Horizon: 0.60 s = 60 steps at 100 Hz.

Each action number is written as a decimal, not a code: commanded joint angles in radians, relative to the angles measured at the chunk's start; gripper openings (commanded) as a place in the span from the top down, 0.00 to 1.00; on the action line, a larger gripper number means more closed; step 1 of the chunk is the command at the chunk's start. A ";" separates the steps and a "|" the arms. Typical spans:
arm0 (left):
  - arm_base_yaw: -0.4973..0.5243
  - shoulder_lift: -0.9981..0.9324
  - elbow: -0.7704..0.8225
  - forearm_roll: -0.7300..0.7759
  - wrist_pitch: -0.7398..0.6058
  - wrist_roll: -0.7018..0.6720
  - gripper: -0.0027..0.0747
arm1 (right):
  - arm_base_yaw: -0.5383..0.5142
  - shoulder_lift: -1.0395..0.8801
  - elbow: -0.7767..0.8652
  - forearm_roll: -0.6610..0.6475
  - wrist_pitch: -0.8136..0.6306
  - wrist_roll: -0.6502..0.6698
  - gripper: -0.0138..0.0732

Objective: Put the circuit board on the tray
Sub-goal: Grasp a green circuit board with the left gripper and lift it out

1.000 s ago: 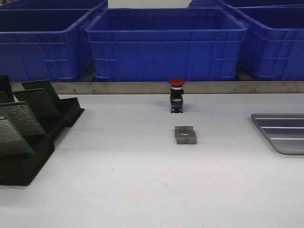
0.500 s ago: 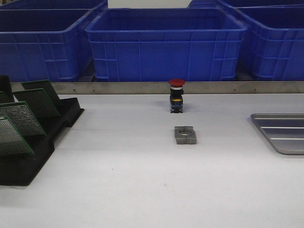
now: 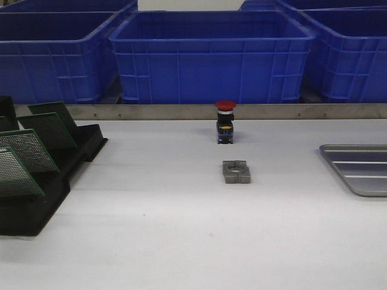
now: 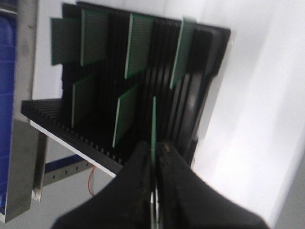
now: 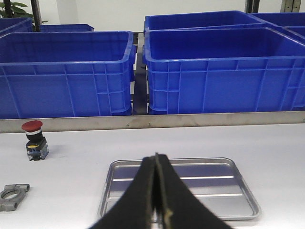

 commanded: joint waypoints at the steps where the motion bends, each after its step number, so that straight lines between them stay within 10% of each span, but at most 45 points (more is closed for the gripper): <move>1: 0.001 -0.062 -0.026 -0.144 -0.032 -0.012 0.99 | -0.007 -0.026 -0.012 -0.013 -0.083 0.001 0.91; 60: -0.059 0.106 -0.024 -0.847 0.178 0.093 0.99 | -0.007 -0.026 -0.012 -0.013 -0.083 0.001 0.91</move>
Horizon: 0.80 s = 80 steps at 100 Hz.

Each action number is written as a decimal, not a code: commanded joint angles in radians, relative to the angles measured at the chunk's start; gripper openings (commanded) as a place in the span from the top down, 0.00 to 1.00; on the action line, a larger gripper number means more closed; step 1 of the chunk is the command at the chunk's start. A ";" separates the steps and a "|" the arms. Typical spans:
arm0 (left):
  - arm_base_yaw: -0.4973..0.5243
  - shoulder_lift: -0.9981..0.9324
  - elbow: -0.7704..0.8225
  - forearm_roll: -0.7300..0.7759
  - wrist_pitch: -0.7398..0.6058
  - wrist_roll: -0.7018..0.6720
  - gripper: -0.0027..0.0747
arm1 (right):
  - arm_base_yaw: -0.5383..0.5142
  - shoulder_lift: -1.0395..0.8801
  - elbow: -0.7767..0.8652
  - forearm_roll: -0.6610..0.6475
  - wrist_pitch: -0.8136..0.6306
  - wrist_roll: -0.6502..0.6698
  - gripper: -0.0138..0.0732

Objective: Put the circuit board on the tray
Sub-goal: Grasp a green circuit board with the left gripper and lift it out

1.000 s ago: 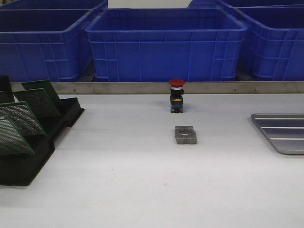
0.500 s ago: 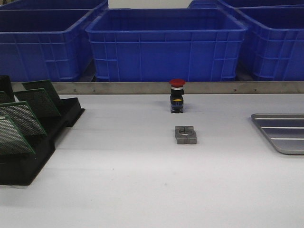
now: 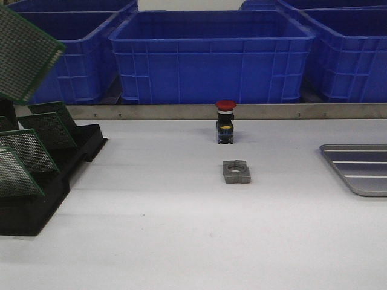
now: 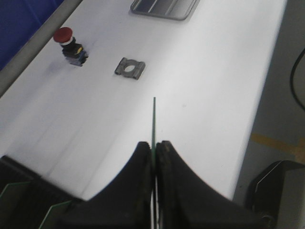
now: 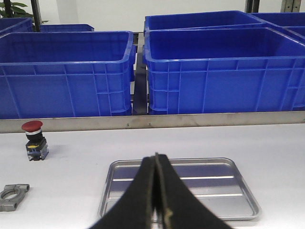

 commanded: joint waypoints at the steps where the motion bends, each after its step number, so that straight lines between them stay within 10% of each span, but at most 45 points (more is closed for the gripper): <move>1: -0.048 0.040 -0.024 -0.131 -0.001 0.012 0.99 | -0.007 -0.026 -0.012 -0.013 -0.083 0.001 0.91; 80: -0.426 0.415 -0.026 -0.329 -0.074 0.155 0.99 | -0.007 -0.026 -0.012 -0.013 -0.084 0.001 0.91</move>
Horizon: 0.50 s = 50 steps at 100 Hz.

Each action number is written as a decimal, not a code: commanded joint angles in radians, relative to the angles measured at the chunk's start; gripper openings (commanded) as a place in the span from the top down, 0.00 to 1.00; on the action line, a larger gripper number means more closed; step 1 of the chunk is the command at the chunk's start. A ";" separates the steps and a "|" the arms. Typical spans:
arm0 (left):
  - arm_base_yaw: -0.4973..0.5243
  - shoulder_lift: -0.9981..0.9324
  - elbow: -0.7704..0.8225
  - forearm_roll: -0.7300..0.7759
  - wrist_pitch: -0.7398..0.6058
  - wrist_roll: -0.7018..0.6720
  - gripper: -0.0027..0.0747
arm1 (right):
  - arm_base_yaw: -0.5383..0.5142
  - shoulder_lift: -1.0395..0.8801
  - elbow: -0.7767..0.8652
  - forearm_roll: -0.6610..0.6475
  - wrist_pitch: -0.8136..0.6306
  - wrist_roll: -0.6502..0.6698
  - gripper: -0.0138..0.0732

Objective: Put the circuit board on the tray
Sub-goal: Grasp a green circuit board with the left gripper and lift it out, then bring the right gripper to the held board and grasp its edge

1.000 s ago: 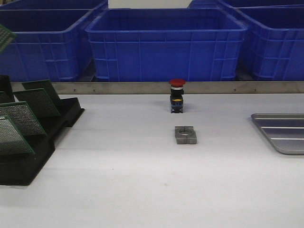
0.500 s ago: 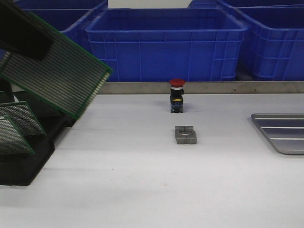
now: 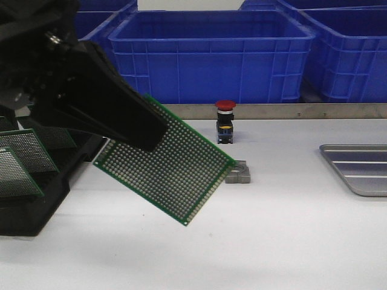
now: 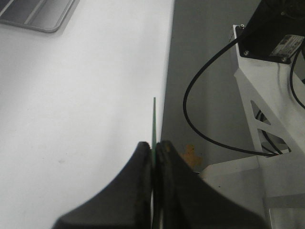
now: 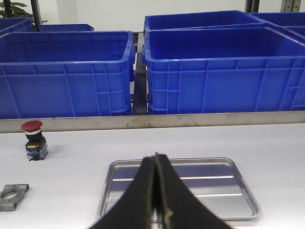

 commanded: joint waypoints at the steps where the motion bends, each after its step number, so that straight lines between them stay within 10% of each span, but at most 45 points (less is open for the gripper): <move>1: -0.013 -0.010 -0.026 -0.076 0.021 0.028 0.99 | -0.007 -0.026 -0.012 -0.013 -0.085 0.001 0.91; 25: -0.013 0.010 -0.026 -0.095 0.019 0.036 0.99 | -0.002 -0.023 -0.050 0.007 -0.062 0.004 0.91; 50: -0.013 0.010 -0.026 -0.095 0.019 0.036 0.99 | -0.002 0.117 -0.305 0.007 0.353 0.003 0.91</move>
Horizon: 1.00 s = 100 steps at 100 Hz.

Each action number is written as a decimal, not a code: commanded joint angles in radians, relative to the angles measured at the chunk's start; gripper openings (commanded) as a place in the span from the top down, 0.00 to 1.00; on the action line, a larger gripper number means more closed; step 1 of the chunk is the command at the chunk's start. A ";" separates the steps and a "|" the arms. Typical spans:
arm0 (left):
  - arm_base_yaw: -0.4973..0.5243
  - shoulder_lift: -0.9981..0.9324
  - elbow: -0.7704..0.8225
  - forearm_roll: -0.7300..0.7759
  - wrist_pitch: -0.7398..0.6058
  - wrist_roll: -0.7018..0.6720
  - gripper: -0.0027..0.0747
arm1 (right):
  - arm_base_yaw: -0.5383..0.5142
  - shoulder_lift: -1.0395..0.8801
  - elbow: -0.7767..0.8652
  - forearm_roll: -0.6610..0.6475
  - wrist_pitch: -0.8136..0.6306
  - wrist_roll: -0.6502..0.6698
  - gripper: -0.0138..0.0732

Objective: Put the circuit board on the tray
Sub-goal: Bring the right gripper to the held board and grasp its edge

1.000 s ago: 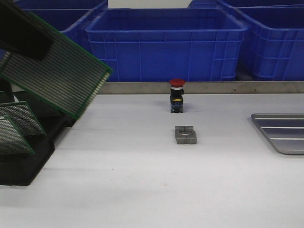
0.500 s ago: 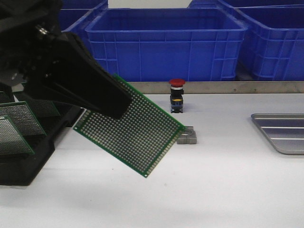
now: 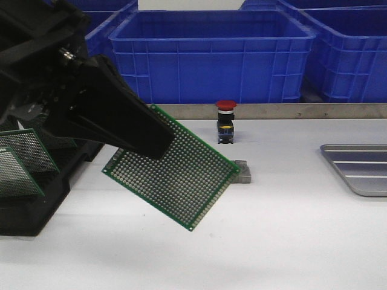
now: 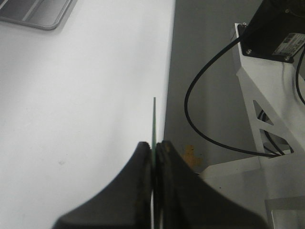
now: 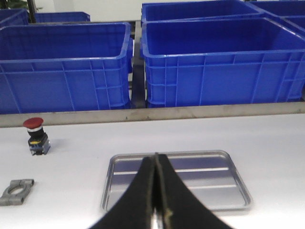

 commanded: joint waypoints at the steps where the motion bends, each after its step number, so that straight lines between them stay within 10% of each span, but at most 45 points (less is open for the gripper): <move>1: -0.008 -0.025 -0.026 -0.069 0.026 0.003 0.99 | -0.002 0.092 -0.116 -0.001 0.093 0.002 0.91; 45: -0.008 -0.025 -0.026 -0.069 0.026 0.003 0.99 | 0.156 0.524 -0.335 0.332 0.240 -0.164 0.90; 78: -0.008 -0.025 -0.026 -0.069 0.026 0.003 0.99 | 0.468 0.693 -0.387 0.445 0.180 -0.362 0.29; 100: -0.008 -0.025 -0.026 -0.069 0.026 0.003 0.99 | 0.619 0.853 -0.456 0.547 0.162 -0.577 0.26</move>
